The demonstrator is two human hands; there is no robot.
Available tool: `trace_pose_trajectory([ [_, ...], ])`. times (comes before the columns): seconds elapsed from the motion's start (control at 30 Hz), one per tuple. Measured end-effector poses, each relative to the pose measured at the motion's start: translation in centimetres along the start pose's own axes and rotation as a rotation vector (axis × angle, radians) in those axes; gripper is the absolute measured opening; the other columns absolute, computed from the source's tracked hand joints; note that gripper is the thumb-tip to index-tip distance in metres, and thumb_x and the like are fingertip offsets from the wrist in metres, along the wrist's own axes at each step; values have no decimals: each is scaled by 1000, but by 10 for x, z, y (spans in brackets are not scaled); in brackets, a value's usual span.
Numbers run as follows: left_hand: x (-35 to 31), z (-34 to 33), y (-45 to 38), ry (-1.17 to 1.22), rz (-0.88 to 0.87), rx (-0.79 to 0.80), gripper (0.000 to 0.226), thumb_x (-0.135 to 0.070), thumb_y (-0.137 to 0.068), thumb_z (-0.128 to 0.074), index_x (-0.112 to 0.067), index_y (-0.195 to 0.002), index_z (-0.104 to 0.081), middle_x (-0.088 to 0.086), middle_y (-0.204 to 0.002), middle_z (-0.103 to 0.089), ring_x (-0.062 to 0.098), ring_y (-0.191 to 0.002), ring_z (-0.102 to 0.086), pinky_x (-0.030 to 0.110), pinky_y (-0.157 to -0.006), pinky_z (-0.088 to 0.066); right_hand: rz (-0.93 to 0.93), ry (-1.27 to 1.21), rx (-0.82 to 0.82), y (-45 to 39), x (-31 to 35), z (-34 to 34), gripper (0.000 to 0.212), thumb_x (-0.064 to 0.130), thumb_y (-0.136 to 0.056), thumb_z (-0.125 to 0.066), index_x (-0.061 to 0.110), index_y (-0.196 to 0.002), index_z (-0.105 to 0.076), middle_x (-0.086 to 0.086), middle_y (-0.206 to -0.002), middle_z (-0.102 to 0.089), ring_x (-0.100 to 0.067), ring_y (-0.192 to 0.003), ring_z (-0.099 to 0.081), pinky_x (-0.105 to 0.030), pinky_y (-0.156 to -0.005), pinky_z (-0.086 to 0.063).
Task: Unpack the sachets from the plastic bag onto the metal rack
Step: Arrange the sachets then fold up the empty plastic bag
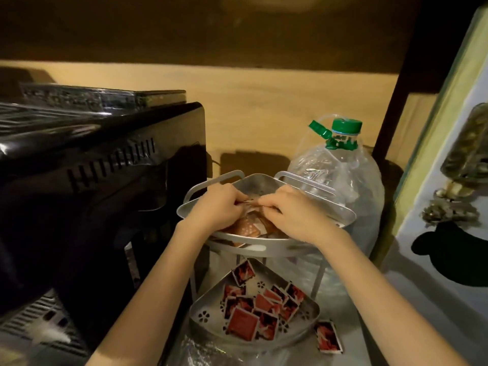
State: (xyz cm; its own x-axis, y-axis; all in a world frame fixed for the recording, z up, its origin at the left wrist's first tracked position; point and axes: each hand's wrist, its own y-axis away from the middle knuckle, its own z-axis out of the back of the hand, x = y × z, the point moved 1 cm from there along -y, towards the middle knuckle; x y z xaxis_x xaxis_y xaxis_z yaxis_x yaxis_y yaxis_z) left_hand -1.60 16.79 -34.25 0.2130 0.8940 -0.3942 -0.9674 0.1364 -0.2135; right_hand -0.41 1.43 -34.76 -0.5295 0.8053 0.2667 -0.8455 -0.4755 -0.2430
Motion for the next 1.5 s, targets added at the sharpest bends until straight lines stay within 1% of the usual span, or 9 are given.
trace_pose_trajectory([
  [0.17, -6, 0, 4, 69, -3, 110, 32, -30, -95, -40, -24, -118, -61, 2, -111, -65, 10, -91, -57, 23, -80, -45, -26, 2, 182, 7, 6, 9, 36, 29, -96, -30, 34, -124, -53, -6, -130, -48, -21, -123, -35, -40, -101, -27],
  [0.3, -17, 1, 10, 101, -117, -22, 33, -26, -94, -43, -20, -124, -56, 1, -120, -63, 11, -104, -56, 19, -79, -43, -32, -225, 69, 15, -5, 18, 44, 20, -93, -37, 34, -135, -41, 0, -138, -48, -17, -121, -47, -33, -98, -40],
  [0.47, -55, -1, 25, 254, -429, -212, 31, -20, -92, -48, -19, -122, -57, -2, -117, -65, 5, -103, -58, 19, -86, -46, -29, -409, -146, 46, -21, 37, 39, 21, -90, -49, 36, -126, -49, 10, -123, -58, -5, -115, -51, -29, -98, -43],
  [0.63, -89, -32, 43, 324, -587, -327, 32, -21, -88, -55, -21, -120, -57, -7, -112, -61, -1, -100, -52, 10, -83, -40, -67, -611, -415, 97, -37, 47, 34, 16, -90, -54, 33, -120, -51, 13, -112, -63, 0, -102, -58, -11, -84, -46],
  [0.83, -114, -103, 65, 493, -695, -174, 32, -20, -87, -57, -19, -119, -55, -3, -117, -58, 5, -109, -53, 20, -91, -44, -195, -763, -533, 154, -71, 2, 36, 4, -87, -54, 30, -112, -54, 3, -102, -66, -9, -97, -62, -21, -86, -49],
  [1.03, -91, -215, 69, 504, -506, 86, 46, -32, -87, -56, -28, -130, -43, -5, -130, -48, 1, -119, -43, 19, -100, -36, -468, -774, -404, 189, -123, -89, 42, 2, -86, -56, 38, -106, -52, 5, -104, -63, -1, -95, -61, -13, -81, -47],
  [1.17, -69, -279, 74, 403, -350, 258, 57, -30, -87, -55, -17, -139, -33, 7, -146, -33, 14, -134, -29, 29, -113, -24, -594, -725, -312, 198, -151, -139, 45, 2, -83, -61, 37, -108, -49, 7, -101, -62, 8, -90, -58, -7, -79, -43],
  [1.33, -60, -325, 76, 233, -325, 292, 62, -35, -77, -43, -4, -130, -45, 19, -133, -50, 32, -123, -49, 33, -105, -29, -719, -681, -160, 188, -179, -180, 44, 5, -84, -60, 10, -127, -51, -6, -120, -58, -14, -111, -54, -24, -96, -42],
  [1.5, -57, -355, 78, 103, -274, 267, 52, -31, -80, -42, -3, -121, -55, 21, -124, -58, 35, -115, -55, 49, -94, -39, -726, -582, 39, 172, -193, -204, 48, 12, -86, -56, 12, -133, -46, -16, -128, -55, -28, -119, -53, -42, -100, -44],
])
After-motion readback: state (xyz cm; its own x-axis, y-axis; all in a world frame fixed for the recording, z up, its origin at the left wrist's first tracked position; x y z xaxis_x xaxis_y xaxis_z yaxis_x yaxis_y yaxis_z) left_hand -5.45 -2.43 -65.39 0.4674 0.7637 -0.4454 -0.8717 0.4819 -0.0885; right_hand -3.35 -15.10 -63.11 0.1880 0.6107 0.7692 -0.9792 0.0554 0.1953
